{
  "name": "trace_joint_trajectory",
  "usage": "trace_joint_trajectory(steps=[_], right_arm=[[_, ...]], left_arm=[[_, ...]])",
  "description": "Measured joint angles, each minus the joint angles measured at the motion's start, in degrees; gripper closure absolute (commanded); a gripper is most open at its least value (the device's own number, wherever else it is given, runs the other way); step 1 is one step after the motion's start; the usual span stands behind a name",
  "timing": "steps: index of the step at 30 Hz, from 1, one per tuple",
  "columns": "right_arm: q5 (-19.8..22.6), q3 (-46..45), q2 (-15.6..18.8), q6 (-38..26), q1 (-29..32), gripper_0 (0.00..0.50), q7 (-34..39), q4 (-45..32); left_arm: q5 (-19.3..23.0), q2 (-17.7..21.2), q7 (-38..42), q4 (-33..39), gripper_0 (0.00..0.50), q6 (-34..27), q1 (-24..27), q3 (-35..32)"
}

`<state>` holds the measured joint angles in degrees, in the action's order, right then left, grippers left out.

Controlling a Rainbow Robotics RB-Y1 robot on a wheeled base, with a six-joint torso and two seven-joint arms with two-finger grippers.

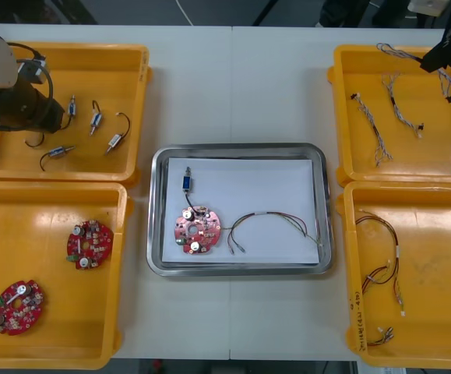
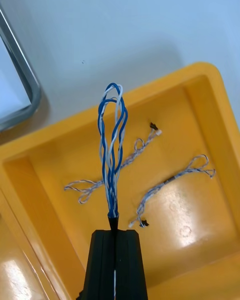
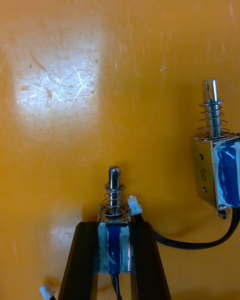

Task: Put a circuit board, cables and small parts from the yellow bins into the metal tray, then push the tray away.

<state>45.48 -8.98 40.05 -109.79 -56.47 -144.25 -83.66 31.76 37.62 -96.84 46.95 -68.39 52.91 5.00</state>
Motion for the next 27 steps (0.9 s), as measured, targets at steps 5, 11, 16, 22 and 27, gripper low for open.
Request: trace_joint_trajectory(steps=[5, 11, 16, 22, 27], right_arm=[[1.8, 5.3, 0.0, 0.0, 0.0, 0.500, 4.3, -4.7], [2.7, 8.5, -1.2, 0.0, 0.0, 0.500, 9.3, -9.5], [2.8, 9.1, -3.6, 0.0, 0.0, 0.500, 10.3, -12.0], [2.7, 11.0, -6.7, 0.0, 0.1, 0.500, 10.3, -15.1], [2.1, 14.9, -8.6, 0.0, 0.1, 0.500, 10.5, -18.9]], left_arm=[[0.0, 0.0, 0.0, 2.2, 0.500, -4.6, 0.0, -1.1], [-0.1, 0.0, 0.0, 7.1, 0.500, -9.8, -0.3, -3.7], [-0.5, 0.0, 0.0, 10.4, 0.500, -13.2, -0.4, -4.3], [-1.3, 0.1, 0.0, 15.1, 0.500, -18.4, -0.6, -4.4], [-1.5, 0.1, 0.0, 19.5, 0.500, -23.5, -0.6, -4.4]])
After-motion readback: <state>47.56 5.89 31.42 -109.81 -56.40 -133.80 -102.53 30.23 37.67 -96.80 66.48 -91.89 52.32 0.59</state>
